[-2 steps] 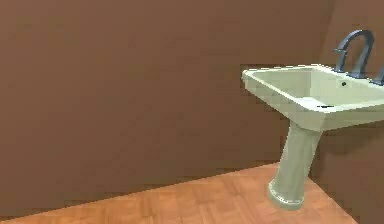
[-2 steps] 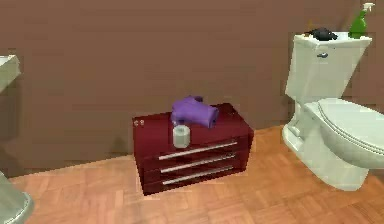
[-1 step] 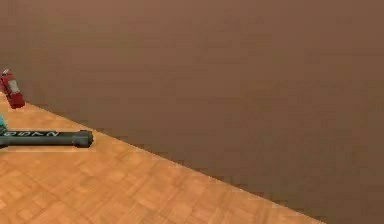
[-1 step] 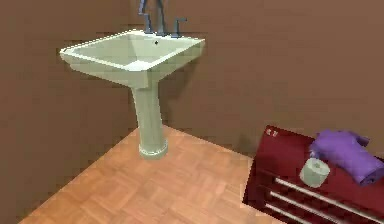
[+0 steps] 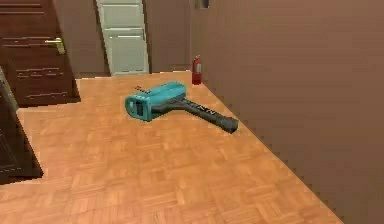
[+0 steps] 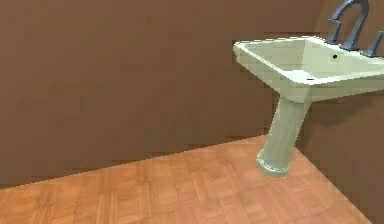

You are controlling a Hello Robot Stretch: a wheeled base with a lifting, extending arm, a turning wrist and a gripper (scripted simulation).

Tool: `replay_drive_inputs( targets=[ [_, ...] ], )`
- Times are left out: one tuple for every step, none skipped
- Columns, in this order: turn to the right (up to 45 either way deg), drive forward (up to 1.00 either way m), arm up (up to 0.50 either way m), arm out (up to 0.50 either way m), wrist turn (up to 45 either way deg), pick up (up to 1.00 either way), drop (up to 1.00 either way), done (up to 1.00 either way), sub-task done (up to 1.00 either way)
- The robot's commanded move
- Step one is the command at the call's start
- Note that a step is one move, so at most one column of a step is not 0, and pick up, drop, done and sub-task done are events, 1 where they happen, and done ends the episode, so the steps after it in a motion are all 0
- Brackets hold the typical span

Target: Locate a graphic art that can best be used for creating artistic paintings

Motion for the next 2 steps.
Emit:
replay_drive_inputs(
  targets=[
    [-24.0,0.00,0.00,0.00,0.0,0.00,0.00,0.00,0.00],
    [0.0,1.00,0.00,0.00,0.0,0.00,0.00,0.00,0.00]
  ],
)
